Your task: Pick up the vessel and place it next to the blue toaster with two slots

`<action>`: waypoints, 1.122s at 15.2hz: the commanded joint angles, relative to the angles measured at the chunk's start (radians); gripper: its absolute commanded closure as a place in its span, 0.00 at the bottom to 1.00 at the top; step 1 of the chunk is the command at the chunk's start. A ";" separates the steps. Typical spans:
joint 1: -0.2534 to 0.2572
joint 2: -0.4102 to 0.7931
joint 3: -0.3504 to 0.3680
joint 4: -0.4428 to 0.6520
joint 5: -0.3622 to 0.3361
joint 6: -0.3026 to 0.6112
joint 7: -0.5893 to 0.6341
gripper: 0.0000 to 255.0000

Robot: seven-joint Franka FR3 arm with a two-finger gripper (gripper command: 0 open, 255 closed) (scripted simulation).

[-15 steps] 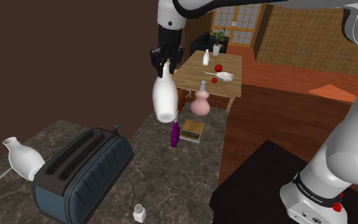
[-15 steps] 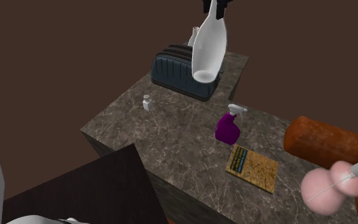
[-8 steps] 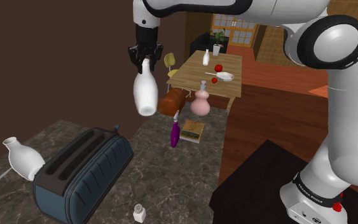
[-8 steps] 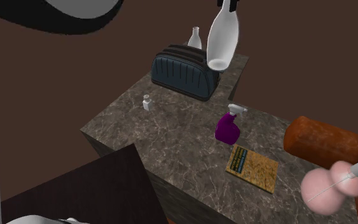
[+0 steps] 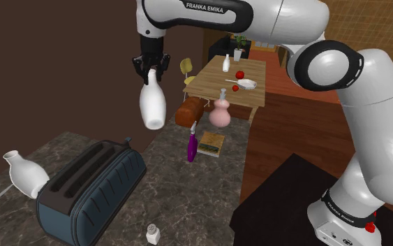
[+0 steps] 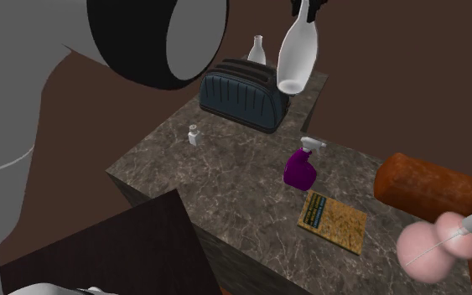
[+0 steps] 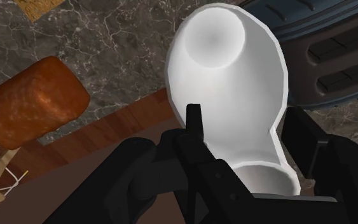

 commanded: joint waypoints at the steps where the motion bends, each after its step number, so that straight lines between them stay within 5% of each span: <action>1: -0.011 -0.017 0.003 -0.055 0.004 0.038 0.005 1.00; 17: -0.065 -0.071 0.006 -0.366 0.009 0.289 0.033 1.00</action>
